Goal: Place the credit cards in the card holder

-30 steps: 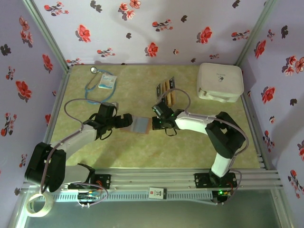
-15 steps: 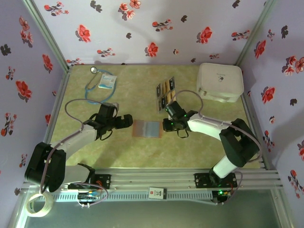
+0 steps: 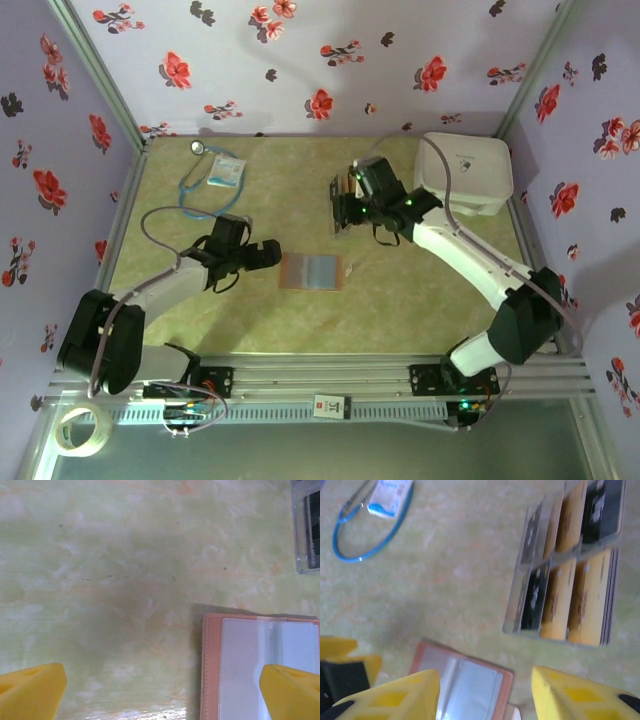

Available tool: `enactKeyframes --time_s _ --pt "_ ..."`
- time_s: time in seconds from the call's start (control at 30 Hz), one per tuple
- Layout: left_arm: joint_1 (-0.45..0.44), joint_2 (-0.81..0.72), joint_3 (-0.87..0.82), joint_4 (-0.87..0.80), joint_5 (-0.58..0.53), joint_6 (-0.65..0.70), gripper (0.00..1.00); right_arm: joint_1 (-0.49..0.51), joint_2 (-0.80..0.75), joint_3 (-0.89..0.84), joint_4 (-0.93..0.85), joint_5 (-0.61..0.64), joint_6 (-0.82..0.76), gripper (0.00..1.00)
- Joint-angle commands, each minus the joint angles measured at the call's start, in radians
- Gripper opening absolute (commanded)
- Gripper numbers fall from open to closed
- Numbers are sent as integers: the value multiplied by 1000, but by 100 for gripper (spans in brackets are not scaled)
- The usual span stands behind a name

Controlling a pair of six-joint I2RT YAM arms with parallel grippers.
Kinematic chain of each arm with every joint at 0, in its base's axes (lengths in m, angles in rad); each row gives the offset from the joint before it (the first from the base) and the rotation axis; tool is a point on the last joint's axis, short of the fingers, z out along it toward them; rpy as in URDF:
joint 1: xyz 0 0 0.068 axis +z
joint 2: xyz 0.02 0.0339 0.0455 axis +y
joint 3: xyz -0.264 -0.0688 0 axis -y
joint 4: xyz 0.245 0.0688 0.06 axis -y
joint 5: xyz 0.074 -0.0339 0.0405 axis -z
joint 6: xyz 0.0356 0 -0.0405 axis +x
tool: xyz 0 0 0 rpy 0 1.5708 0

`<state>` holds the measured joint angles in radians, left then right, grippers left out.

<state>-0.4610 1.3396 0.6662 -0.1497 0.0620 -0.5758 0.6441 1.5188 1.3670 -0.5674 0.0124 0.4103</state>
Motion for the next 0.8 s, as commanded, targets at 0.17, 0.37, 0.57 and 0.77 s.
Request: enactKeyframes --time_s 0.17,0.37,0.57,0.77 --pt "6 28 40 -39 -60 -26 100 -2 306 257 -223 98 -53 44" --pt "15 31 38 -34 -60 -21 100 24 464 387 -309 189 -80 39" --pt "16 52 37 -17 -53 -23 100 51 575 481 -361 281 -96 38" --pt "16 69 35 -1 -41 -22 100 64 645 549 -400 315 -103 38"
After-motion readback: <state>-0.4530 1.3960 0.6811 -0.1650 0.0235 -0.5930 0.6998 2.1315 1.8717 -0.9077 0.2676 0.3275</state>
